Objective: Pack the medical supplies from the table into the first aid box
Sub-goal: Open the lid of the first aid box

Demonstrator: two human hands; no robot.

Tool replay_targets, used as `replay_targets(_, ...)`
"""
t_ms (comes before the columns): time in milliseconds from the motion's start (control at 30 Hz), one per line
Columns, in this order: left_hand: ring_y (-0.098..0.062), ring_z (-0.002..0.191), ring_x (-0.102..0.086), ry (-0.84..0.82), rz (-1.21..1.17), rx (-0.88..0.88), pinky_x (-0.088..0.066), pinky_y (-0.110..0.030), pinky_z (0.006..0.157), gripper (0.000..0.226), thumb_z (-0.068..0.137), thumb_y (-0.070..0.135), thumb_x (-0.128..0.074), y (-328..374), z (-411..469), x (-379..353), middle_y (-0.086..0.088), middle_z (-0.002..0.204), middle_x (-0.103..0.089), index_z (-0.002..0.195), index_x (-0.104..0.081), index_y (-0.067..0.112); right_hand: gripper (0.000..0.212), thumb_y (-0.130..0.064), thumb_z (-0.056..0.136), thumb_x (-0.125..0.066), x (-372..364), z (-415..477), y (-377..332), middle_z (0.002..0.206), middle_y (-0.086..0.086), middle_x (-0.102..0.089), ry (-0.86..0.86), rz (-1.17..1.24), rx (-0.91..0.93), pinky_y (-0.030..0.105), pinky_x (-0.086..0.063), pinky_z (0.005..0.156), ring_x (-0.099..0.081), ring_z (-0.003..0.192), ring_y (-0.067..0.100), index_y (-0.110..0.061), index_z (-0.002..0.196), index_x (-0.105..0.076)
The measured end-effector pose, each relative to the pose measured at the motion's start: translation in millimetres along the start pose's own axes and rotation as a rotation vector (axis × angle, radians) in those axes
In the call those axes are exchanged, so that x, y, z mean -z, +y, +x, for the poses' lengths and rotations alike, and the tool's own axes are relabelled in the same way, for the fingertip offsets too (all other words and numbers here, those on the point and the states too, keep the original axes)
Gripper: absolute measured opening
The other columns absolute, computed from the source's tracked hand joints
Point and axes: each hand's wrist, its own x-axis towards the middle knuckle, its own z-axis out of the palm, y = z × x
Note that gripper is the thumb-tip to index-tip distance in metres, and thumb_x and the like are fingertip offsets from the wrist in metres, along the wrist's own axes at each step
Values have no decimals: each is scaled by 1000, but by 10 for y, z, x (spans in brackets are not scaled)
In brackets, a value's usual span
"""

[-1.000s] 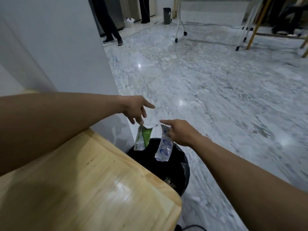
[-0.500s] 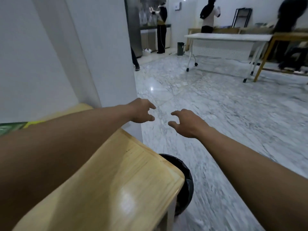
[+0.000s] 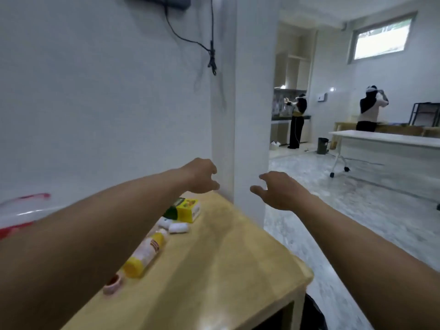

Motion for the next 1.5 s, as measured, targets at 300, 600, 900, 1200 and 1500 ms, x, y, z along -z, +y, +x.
replay_targets(300, -24, 130, -46, 124, 38, 250, -39, -34, 105, 60, 92, 41, -61, -1116, -1339, 890, -7, 145, -49, 142, -46, 11, 67, -56, 98, -44, 255, 141, -1602, 150, 8, -48, 62, 46, 285, 36, -34, 110, -40, 139, 25, -10, 146, -45)
replay_targets(600, -22, 129, -49, 191, 23, 486, -40, -34, 106, 56, 91, 39, -62, -1978, -2278, 905, -4, 145, -49, 141, -48, 16, 68, -58, 98, -40, 57, 103, -2997, 149, 8, -48, 7, 97, 511, 38, -36, 109, -42, 138, 25, -10, 146, -45)
replay_targets(900, -25, 127, -48, 204, 76, 609, -43, -39, 104, 55, 90, 37, -61, -2342, -2672, 350, -3, 142, -47, 141, -48, 23, 62, -51, 99, -42, -504, 63, -3744, 153, 8, -44, -110, 165, 690, 39, -33, 112, -40, 139, 25, -14, 149, -39)
replay_targets(1200, -21, 123, -47, 416, 162, 687, -47, -37, 96, 42, 92, 38, -60, -2279, -2770, -38, 0, 139, -49, 132, -57, 26, 38, -18, 102, -41, -823, 218, -3729, 134, 13, -55, -4, 108, 802, 37, -47, 97, -51, 120, 30, -9, 137, -53)
replay_targets(1500, -17, 86, -57, 735, -253, 1001, -44, -27, 66, 40, 84, 46, -70, -2083, -2545, -246, 0, 103, -59, 108, -55, 19, 41, -14, 100, -51, -995, 303, -3754, 134, 7, -53, 49, 294, 757, 34, -47, 92, -53, 119, 27, -19, 140, -50)
